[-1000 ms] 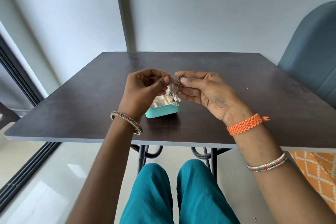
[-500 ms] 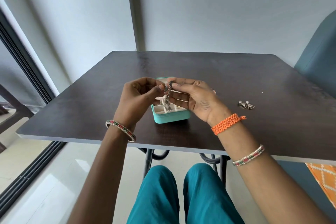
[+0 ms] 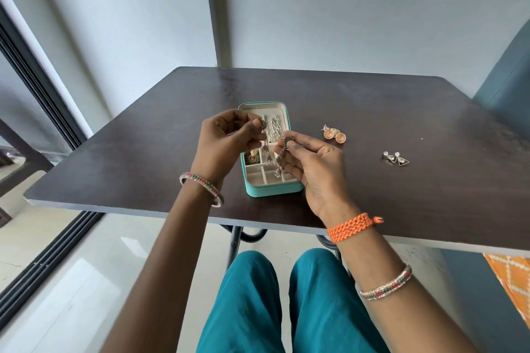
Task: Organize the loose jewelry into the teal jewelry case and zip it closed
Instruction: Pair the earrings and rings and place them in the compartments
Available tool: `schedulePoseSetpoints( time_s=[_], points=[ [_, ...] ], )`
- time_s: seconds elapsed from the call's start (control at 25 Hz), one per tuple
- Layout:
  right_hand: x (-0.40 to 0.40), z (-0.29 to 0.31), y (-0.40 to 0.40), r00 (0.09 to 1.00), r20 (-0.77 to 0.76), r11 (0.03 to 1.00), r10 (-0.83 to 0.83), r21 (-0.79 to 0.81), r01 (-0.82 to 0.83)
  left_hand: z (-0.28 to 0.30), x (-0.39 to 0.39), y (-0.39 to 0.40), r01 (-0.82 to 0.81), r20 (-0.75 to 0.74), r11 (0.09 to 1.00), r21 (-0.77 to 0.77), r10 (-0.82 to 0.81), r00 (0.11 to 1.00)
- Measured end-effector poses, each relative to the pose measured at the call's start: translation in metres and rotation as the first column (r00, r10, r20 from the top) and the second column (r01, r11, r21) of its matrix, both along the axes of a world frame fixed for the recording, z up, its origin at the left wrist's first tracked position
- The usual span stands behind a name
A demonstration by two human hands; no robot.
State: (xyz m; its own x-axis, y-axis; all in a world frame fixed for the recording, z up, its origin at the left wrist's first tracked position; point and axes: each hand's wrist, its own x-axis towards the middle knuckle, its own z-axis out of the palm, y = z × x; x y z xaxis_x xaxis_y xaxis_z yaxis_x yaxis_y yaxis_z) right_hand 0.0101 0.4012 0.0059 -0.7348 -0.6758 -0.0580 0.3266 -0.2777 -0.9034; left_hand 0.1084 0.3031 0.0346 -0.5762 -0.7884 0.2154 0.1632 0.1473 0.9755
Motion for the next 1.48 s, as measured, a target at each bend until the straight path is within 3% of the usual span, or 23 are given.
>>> schedulePoseSetpoints(
  time_s=[0.24, 0.56, 0.8, 1.04, 1.24, 1.48],
  points=[
    [0.001, -0.001, 0.0, 0.999, -0.039, 1.0, -0.024, 0.016, 0.025, -0.009, -0.021, -0.02, 0.03, 0.25, 0.982, -0.187, 0.018, 0.968],
    [-0.001, 0.001, 0.0, 1.0, 0.006, 1.0, 0.01, 0.024, -0.01, -0.011, -0.021, -0.017, -0.033, 0.282, 0.945, -0.325, 0.13, 0.95],
    [-0.004, 0.002, 0.001, 0.998, 0.048, 0.999, 0.036, 0.01, -0.036, -0.022, -0.03, -0.017, 0.028, 0.49, 0.874, -0.485, 0.245, 0.837],
    [-0.011, 0.002, 0.003, 0.98, 0.176, 0.995, 0.093, -0.048, -0.086, -0.033, -0.036, -0.015, -0.046, 0.496, 0.837, -0.546, 0.367, 0.787],
    [-0.012, 0.002, 0.003, 0.979, 0.177, 0.995, 0.102, -0.036, -0.098, -0.034, -0.037, -0.017, -0.041, 0.511, 0.853, -0.521, 0.349, 0.785],
    [-0.016, 0.012, -0.002, 0.966, 0.177, 0.978, 0.19, 0.055, -0.202, -0.056, -0.025, -0.015, -0.226, 0.424, 0.777, -0.588, 0.533, 0.732]
  ],
)
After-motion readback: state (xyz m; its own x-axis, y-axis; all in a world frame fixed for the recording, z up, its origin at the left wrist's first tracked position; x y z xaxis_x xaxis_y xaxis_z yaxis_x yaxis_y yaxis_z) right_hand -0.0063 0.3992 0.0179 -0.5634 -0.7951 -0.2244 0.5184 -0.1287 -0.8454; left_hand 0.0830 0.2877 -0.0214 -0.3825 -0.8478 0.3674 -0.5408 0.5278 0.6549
